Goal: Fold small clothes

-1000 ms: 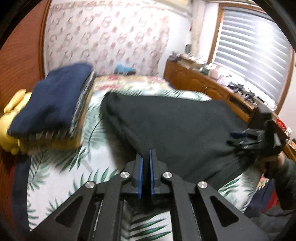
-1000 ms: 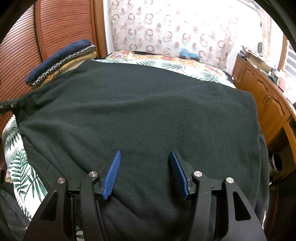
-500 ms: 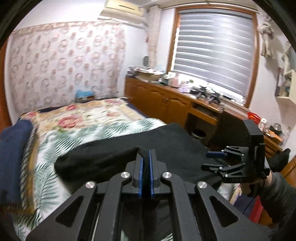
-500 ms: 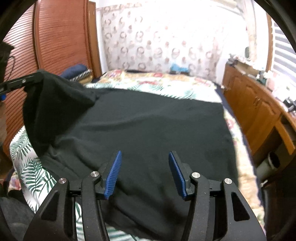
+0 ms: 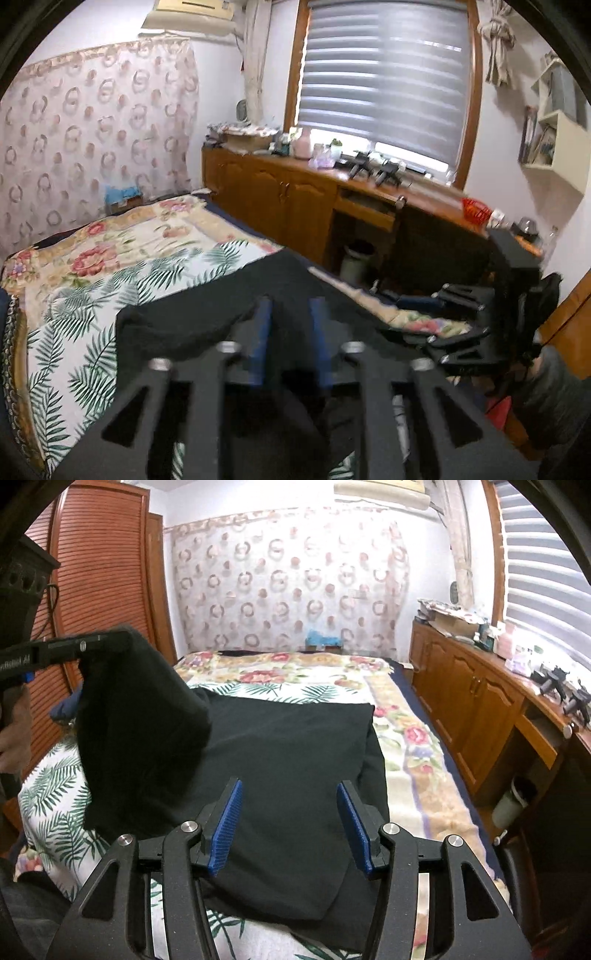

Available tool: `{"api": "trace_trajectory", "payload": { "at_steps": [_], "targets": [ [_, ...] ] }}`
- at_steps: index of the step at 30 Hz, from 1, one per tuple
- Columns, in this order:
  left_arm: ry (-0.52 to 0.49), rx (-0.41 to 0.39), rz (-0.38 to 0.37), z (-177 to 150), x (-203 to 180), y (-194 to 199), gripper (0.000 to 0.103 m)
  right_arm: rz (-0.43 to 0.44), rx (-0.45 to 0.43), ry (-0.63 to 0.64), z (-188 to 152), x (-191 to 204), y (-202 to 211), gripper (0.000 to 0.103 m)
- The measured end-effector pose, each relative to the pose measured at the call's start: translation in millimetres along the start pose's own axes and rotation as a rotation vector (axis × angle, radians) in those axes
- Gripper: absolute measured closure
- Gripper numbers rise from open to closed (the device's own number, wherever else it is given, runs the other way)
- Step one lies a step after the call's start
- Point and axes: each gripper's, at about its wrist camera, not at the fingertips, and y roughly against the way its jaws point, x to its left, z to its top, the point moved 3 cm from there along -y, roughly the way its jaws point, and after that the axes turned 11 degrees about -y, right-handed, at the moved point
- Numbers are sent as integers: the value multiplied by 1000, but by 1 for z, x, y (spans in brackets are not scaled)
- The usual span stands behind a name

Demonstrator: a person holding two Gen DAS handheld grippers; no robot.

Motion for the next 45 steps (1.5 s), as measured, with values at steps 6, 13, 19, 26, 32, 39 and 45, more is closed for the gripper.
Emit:
{"api": "trace_trajectory", "payload": {
  "at_steps": [6,13,19,26,32,39,45],
  "targets": [
    [31,21,53,-22,10,5,49,21,36,2,-7,3,-13,49],
    [77,47,139,-58,30,19,48,55,72,33,-9,22,-32,49],
    [129,75,179,-91,45,26,48,89,120,75,-17,40,-48,49],
    [156,93,214,-114,52,30,48,108,204,124,-26,56,-76,49],
    [178,90,214,-124,56,32,48,116,249,147,-31,60,-88,65],
    [189,83,221,-128,58,34,48,128,201,187,-27,66,-76,93],
    [186,80,226,-129,59,34,48,142,80,149,-7,68,-53,96]
  ]
}}
